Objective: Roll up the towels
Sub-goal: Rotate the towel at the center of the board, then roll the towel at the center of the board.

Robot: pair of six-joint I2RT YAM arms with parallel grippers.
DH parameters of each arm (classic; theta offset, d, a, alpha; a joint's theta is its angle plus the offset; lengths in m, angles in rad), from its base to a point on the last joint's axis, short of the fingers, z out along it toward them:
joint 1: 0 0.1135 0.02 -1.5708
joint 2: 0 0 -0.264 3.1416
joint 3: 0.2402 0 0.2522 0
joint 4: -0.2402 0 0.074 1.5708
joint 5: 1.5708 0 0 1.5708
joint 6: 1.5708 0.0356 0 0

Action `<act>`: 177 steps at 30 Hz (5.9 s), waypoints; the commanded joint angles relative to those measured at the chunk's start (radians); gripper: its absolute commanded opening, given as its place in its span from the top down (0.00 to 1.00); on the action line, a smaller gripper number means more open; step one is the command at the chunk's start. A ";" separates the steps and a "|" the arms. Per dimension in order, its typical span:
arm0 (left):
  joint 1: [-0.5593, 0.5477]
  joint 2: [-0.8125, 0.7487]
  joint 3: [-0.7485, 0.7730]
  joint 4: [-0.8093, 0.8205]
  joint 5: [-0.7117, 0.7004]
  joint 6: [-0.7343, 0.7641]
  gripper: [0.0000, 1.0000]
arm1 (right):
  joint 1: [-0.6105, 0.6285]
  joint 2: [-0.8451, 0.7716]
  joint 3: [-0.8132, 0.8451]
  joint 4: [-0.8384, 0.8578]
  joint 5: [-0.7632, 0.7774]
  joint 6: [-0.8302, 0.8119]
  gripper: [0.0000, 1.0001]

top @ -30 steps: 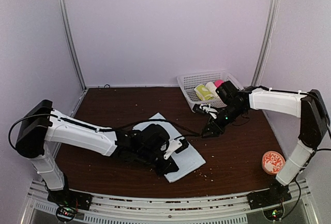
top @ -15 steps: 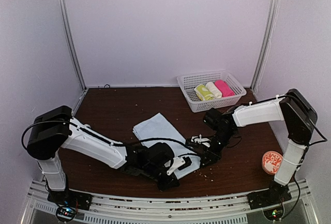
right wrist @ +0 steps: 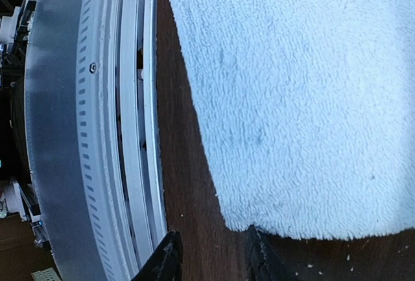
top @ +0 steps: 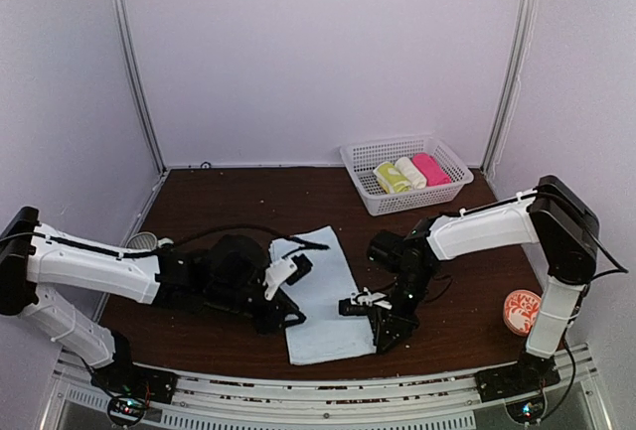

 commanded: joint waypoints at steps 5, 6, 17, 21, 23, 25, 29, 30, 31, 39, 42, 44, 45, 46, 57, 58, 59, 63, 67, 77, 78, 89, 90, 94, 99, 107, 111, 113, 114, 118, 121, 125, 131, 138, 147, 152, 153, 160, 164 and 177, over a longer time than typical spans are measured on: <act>0.242 0.159 0.227 -0.013 -0.106 -0.022 0.77 | -0.226 -0.097 0.041 -0.107 -0.037 -0.081 0.63; 0.249 0.205 0.273 -0.031 -0.118 -0.020 0.82 | -0.258 -0.114 0.031 -0.073 -0.040 -0.061 0.63; 0.274 0.604 0.628 -0.135 -0.222 -0.018 1.00 | -0.376 -0.262 -0.037 0.142 0.019 0.058 0.62; 0.277 0.685 0.696 -0.110 -0.247 -0.006 1.00 | -0.376 -0.246 -0.048 0.148 0.050 0.057 0.62; 0.277 0.723 0.713 -0.066 -0.192 -0.002 1.00 | -0.377 -0.229 -0.026 0.137 0.051 0.053 0.64; 0.275 0.764 0.742 -0.041 -0.142 -0.004 1.00 | -0.376 -0.231 -0.021 0.142 0.059 0.063 0.65; 0.273 0.844 0.797 -0.012 -0.093 -0.015 1.00 | -0.376 -0.252 -0.039 0.183 0.081 0.092 0.66; 0.272 0.857 0.810 -0.007 -0.093 -0.016 1.00 | -0.376 -0.253 -0.041 0.185 0.087 0.093 0.66; 0.273 0.870 0.822 -0.004 -0.093 -0.015 1.00 | -0.376 -0.252 -0.042 0.184 0.092 0.092 0.66; 0.280 0.882 0.929 -0.097 -0.082 0.047 1.00 | -0.376 -0.243 -0.039 0.177 0.102 0.088 0.65; 0.271 0.725 0.806 -0.100 -0.052 0.130 0.91 | -0.376 -0.252 -0.046 0.182 0.101 0.089 0.64; 0.253 0.595 0.683 -0.070 -0.028 0.202 0.76 | -0.376 -0.253 -0.046 0.180 0.095 0.086 0.64; 0.240 0.539 0.626 -0.067 -0.018 0.244 0.70 | -0.376 -0.251 -0.042 0.178 0.093 0.084 0.64; 0.219 0.488 0.577 -0.074 -0.027 0.277 0.65 | -0.376 -0.246 -0.038 0.175 0.090 0.083 0.64; -0.079 0.244 0.294 -0.227 -0.109 0.365 0.54 | -0.375 -0.205 -0.024 0.159 0.088 0.073 0.63; -0.090 0.245 0.294 -0.235 -0.109 0.370 0.53 | -0.374 -0.202 -0.023 0.155 0.085 0.065 0.63; -0.100 0.250 0.292 -0.239 -0.109 0.372 0.52 | -0.373 -0.200 -0.023 0.150 0.082 0.057 0.63; -0.124 0.292 0.289 -0.242 -0.093 0.390 0.52 | -0.373 -0.203 -0.032 0.148 0.079 0.050 0.63; -0.139 0.337 0.296 -0.244 -0.120 0.412 0.51 | -0.373 -0.209 -0.034 0.145 0.083 0.049 0.63; -0.142 0.387 0.288 -0.232 -0.192 0.456 0.54 | -0.373 -0.203 -0.033 0.140 0.081 0.045 0.63; -0.143 0.389 0.285 -0.231 -0.197 0.457 0.55 | -0.373 -0.203 -0.033 0.139 0.080 0.043 0.63; -0.143 0.426 0.287 -0.169 -0.171 0.480 0.91 | -0.373 -0.315 -0.045 0.154 0.092 0.041 0.64; -0.143 0.433 0.295 -0.167 -0.155 0.480 0.94 | -0.374 -0.345 -0.053 0.156 0.093 0.033 0.64; -0.116 0.459 0.332 -0.153 -0.036 0.454 1.00 | -0.358 -0.441 -0.080 0.087 0.033 -0.046 0.59; -0.010 0.493 0.347 -0.112 0.247 0.369 1.00 | -0.258 -0.528 -0.130 -0.015 0.052 -0.142 0.55; 0.108 0.574 0.345 -0.035 0.591 0.247 1.00 | -0.115 -0.636 -0.303 0.210 0.217 -0.088 0.45; 0.126 0.612 0.354 -0.011 0.650 0.200 1.00 | 0.005 -0.577 -0.325 0.326 0.299 -0.061 0.45; 0.133 0.619 0.354 0.005 0.668 0.177 1.00 | 0.082 -0.554 -0.326 0.382 0.383 -0.046 0.42; 0.137 0.620 0.352 0.016 0.677 0.169 1.00 | 0.121 -0.545 -0.328 0.417 0.439 -0.027 0.40; 0.148 0.635 0.359 0.008 0.689 0.163 1.00 | 0.216 -0.485 -0.317 0.479 0.543 -0.010 0.40; 0.156 0.656 0.365 0.002 0.703 0.162 1.00 | 0.262 -0.430 -0.322 0.517 0.582 -0.030 0.42; 0.156 0.668 0.371 0.010 0.710 0.155 1.00 | 0.266 -0.374 -0.317 0.551 0.609 -0.041 0.46; 0.156 0.667 0.375 0.015 0.712 0.155 1.00 | 0.266 -0.348 -0.317 0.567 0.598 -0.031 0.59; 0.159 0.665 0.380 0.002 0.716 0.166 1.00 | 0.236 -0.307 -0.293 0.519 0.541 -0.019 0.78; 0.164 0.657 0.381 -0.026 0.836 0.141 1.00 | 0.077 -0.255 -0.200 0.312 0.258 -0.040 0.96; 0.169 0.652 0.411 -0.088 0.905 0.129 1.00 | -0.003 -0.136 -0.105 0.112 0.093 -0.112 0.99; 0.174 0.655 0.417 -0.103 0.914 0.128 1.00 | -0.018 -0.105 -0.085 0.074 0.066 -0.125 0.99; 0.200 0.702 0.424 -0.164 0.925 0.141 1.00 | -0.108 0.107 0.036 -0.117 -0.059 -0.211 1.00; 0.214 0.731 0.419 -0.151 0.948 0.139 1.00 | -0.154 0.206 0.092 -0.202 -0.117 -0.257 1.00; 0.225 0.593 0.345 -0.150 0.779 0.190 0.91 | -0.217 0.399 0.220 -0.225 -0.096 -0.071 1.00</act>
